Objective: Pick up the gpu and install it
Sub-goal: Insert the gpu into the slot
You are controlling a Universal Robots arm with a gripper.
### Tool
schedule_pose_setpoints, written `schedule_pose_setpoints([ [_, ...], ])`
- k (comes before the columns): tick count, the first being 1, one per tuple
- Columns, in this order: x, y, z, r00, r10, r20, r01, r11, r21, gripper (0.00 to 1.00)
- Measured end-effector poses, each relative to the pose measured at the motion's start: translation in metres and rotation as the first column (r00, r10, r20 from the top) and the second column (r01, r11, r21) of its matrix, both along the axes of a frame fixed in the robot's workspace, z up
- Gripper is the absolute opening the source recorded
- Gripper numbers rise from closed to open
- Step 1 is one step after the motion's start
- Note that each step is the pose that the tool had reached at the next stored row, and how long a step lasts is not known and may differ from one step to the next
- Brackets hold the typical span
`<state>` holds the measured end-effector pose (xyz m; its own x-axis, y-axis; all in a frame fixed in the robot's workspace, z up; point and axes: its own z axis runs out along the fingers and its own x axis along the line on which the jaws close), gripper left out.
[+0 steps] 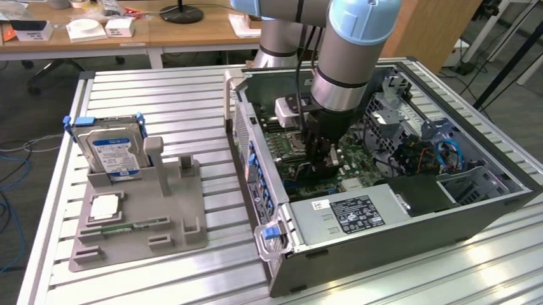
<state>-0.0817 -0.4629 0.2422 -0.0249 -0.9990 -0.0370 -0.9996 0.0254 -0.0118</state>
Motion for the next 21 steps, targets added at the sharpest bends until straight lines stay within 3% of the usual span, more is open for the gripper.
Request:
schedule_pose_setpoints([
  [1,0.000,0.0002,-0.0005,1.0000,0.000,0.0001,0.000,1.0000,0.0018,0.27],
  [8,0.000,0.0000,0.0000,1.0000,0.000,0.0000,0.000,1.0000,0.0000,0.51],
  [10,0.000,0.0000,0.0028,1.0000,0.000,0.0000,0.000,1.0000,-0.0001,0.51],
  [16,0.000,0.0000,0.0278,1.0000,0.000,0.0000,0.000,1.0000,-0.0001,0.51],
  [21,0.000,0.0000,0.0296,1.0000,0.000,0.0001,0.000,1.0000,0.0003,0.50],
])
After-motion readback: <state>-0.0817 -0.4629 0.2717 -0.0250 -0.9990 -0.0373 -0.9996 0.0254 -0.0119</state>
